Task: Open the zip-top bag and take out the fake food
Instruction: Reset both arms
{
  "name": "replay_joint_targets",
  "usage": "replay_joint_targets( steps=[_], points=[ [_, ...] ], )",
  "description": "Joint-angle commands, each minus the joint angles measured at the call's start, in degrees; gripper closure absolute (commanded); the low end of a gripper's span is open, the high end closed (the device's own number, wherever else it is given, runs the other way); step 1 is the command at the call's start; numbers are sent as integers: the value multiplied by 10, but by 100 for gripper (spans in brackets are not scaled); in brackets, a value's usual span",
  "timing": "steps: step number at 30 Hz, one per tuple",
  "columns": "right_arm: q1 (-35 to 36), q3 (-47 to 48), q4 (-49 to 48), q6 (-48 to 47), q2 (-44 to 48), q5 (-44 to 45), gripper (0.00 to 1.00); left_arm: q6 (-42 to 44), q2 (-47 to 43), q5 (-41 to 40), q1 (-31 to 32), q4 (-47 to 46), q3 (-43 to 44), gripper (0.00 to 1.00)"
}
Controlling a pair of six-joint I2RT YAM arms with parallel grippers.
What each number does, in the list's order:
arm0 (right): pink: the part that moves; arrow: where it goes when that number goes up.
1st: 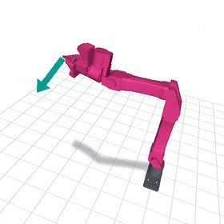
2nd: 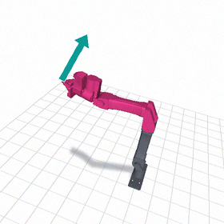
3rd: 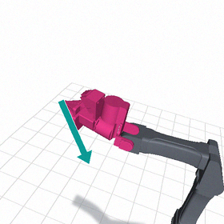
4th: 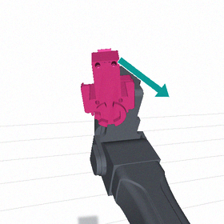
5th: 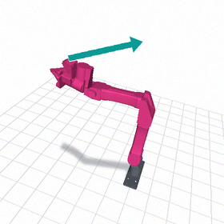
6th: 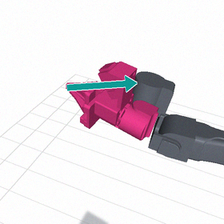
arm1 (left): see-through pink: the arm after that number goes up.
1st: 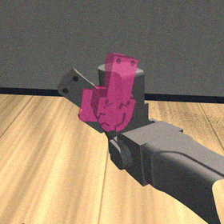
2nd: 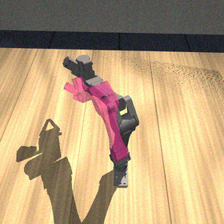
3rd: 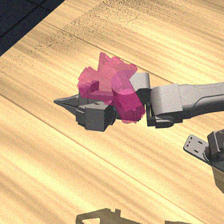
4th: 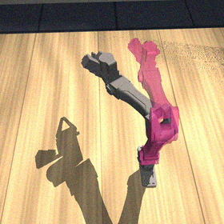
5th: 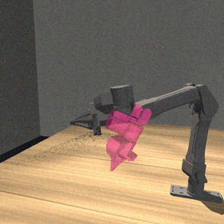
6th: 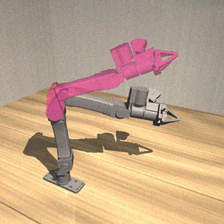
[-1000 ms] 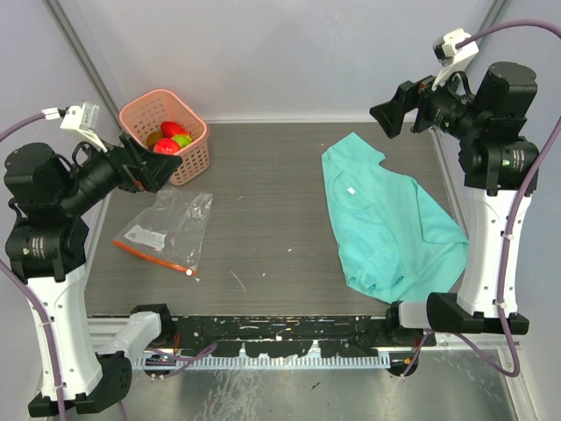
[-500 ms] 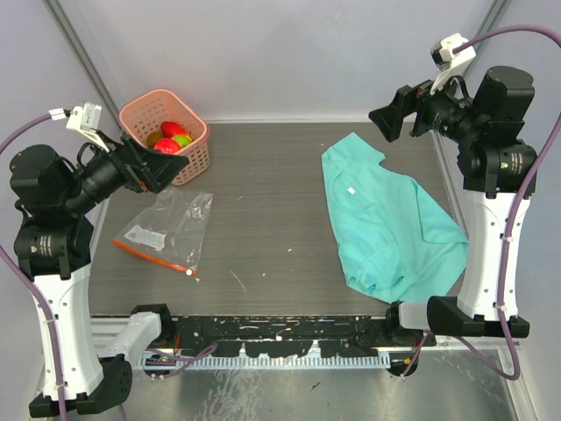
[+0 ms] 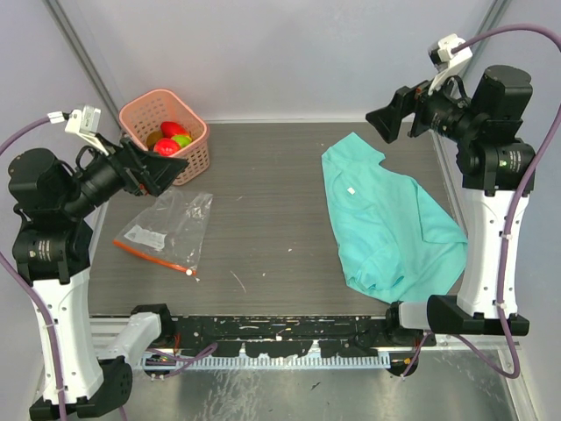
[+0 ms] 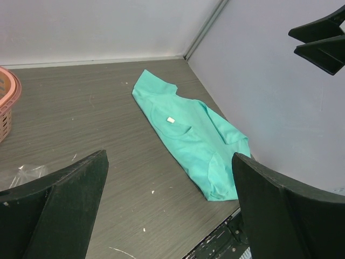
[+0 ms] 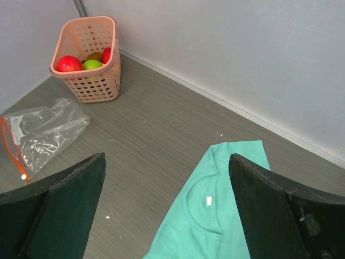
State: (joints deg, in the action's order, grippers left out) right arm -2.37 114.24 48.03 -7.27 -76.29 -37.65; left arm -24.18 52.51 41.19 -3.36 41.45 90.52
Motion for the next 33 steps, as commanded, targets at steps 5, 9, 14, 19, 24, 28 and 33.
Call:
replay_joint_targets(
  steps=[5,9,14,19,24,28,33],
  points=[
    [-3,31,-36,49,-7,2,0,-44,-3,23,2,-71,0,2],
    [-3,44,-34,50,-9,26,0,-52,4,10,2,-86,6,2],
    [-3,47,-34,47,-13,11,0,-48,7,10,3,-83,2,2],
    [-3,52,-31,32,-21,-19,0,-38,0,6,3,-73,-9,2],
    [-3,48,-37,36,-26,-30,0,-36,2,12,3,-73,-11,2],
    [-3,47,-50,61,-25,-30,0,-48,2,26,2,-89,-18,2],
    [-3,45,-55,73,-23,-18,0,-65,1,31,2,-105,-27,2]
  ],
)
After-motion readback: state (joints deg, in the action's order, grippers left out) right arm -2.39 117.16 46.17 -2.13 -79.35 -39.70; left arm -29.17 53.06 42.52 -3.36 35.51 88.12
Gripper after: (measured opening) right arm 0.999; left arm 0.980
